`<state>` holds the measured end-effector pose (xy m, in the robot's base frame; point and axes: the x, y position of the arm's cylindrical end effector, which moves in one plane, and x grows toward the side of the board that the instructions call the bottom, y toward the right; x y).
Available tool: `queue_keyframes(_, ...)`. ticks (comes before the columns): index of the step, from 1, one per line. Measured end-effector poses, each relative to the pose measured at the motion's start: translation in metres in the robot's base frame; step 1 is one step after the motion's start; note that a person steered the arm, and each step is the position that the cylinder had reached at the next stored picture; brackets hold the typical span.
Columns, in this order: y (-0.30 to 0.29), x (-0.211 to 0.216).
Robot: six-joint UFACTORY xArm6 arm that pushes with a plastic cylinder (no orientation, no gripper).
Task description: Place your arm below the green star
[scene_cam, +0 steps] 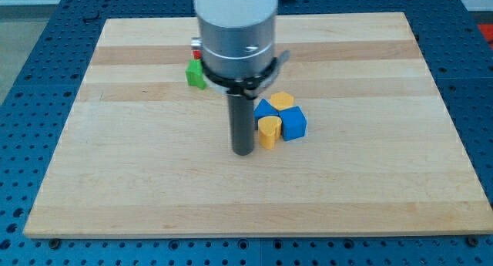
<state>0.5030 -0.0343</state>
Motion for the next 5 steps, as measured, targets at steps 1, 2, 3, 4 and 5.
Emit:
queue_keyframes(1, -0.027, -0.011)
queue_keyframes(2, -0.036, -0.043)
queue_keyframes(3, -0.054, -0.059)
queue_keyframes(4, -0.069, -0.063)
queue_keyframes(5, -0.069, -0.079)
